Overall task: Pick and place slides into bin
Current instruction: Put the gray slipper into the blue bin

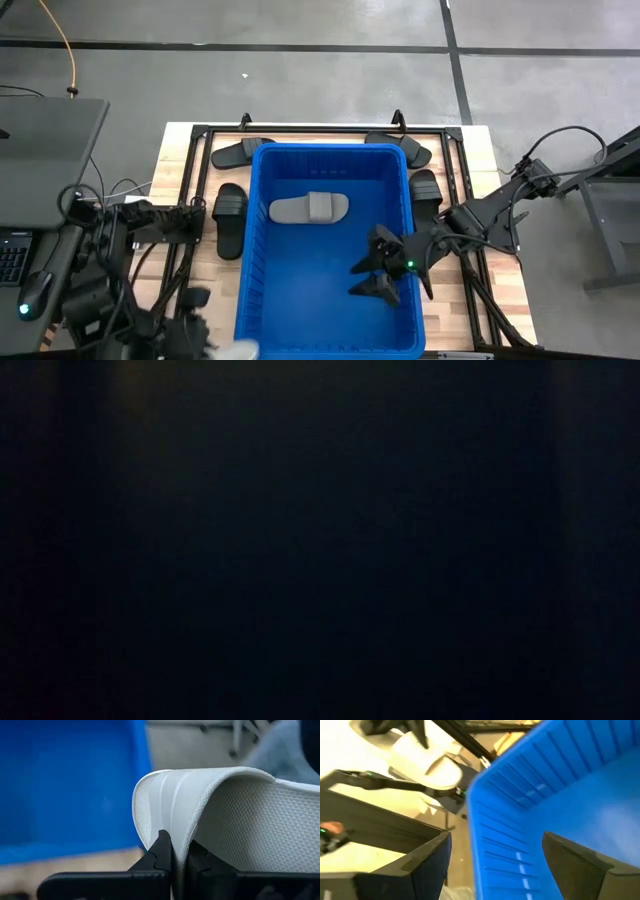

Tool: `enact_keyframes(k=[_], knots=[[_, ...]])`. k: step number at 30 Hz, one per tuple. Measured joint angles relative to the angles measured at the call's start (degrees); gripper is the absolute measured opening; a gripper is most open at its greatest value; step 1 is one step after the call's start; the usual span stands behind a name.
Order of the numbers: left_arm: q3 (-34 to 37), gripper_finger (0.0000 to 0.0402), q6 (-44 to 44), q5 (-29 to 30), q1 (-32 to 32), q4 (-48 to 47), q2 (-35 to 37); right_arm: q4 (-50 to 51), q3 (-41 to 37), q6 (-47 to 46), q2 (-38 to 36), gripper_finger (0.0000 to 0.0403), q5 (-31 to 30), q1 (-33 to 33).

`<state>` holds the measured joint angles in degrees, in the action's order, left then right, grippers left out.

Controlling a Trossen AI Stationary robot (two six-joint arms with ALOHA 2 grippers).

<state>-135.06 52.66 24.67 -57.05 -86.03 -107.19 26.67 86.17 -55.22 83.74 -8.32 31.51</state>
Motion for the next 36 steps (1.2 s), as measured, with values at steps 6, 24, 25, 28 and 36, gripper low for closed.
enact_keyframes(k=[6,24,25,28,36], knots=[[0.1,0.0,-13.5,6.1,6.4,-0.3,0.4,-5.4,0.0,0.2,0.0,0.0298,1.6,0.0],[0.1,0.0,-39.6,23.5,15.7,-1.4,0.2,-6.1,0.0,-7.9,0.0,0.0317,9.9,-4.9],[0.1,0.0,-40.2,23.9,15.9,-1.4,0.2,-6.3,0.0,-8.4,0.0,0.0317,10.0,-5.6],[0.1,0.0,-41.3,24.7,16.3,-1.3,0.1,-6.5,0.0,-9.3,0.0,0.0317,10.8,-8.1],[0.1,0.0,-43.4,27.4,16.3,-0.3,0.1,-2.3,0.0,-10.4,0.2,0.0317,13.9,-13.6]])
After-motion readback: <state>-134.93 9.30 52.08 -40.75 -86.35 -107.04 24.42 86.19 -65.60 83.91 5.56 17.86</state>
